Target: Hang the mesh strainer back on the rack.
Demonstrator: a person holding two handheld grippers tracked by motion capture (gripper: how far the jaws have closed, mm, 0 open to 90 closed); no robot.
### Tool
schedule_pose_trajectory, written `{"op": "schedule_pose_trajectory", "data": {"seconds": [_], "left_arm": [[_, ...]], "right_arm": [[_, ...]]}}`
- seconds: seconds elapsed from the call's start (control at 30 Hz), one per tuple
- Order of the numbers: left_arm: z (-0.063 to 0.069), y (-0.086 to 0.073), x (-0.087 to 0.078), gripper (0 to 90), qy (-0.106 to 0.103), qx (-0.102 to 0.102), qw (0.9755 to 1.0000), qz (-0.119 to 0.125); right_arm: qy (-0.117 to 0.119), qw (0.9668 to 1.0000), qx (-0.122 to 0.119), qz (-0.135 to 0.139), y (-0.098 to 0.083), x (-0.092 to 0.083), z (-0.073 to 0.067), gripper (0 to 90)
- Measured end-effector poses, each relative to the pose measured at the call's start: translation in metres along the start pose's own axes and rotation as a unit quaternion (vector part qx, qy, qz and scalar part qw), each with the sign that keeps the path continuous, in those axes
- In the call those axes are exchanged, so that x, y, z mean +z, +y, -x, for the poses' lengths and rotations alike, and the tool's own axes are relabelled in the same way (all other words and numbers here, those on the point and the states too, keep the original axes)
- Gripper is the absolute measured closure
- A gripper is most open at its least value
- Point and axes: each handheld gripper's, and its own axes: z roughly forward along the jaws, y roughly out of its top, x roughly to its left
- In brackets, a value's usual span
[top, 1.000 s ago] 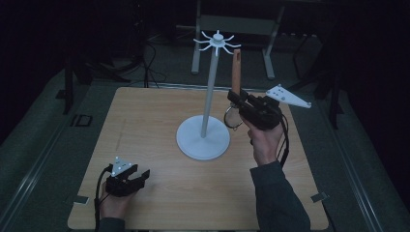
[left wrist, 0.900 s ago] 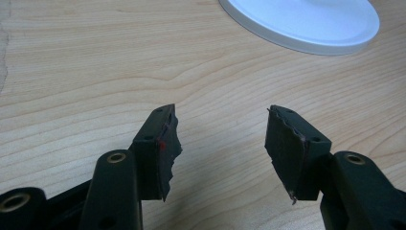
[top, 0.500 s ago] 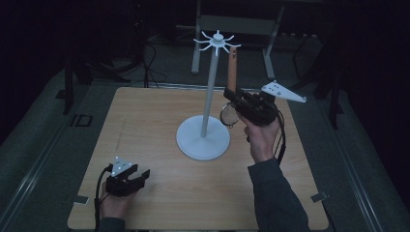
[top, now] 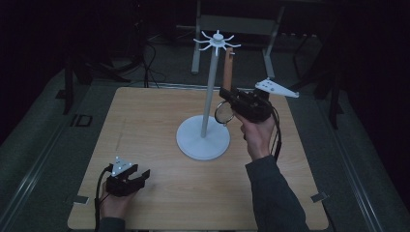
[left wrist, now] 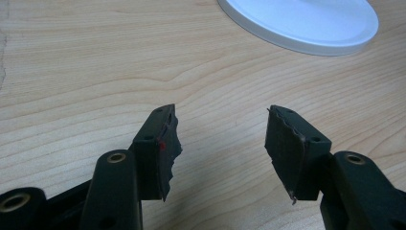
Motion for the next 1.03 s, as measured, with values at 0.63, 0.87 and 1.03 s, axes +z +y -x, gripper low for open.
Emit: {"op": "schedule_pose_trajectory", "data": {"seconds": [0.63,0.87,1.03], "left_arm": [[0.001,0.000,0.000,44.8,0.000,0.001,1.0000,-0.002],[0.000,0.000,0.000,44.8,0.001,0.000,1.0000,-0.001],[0.000,0.000,0.000,44.8,0.001,0.000,1.0000,0.000]], "right_arm": [[-0.075,0.9949,-0.055,-0.038,-0.002,-0.001,-0.007,27.2],[-0.100,0.9884,-0.098,-0.059,-0.004,0.000,-0.015,20.9],[-0.115,0.9799,-0.134,-0.093,-0.013,-0.003,-0.017,19.7]]}}
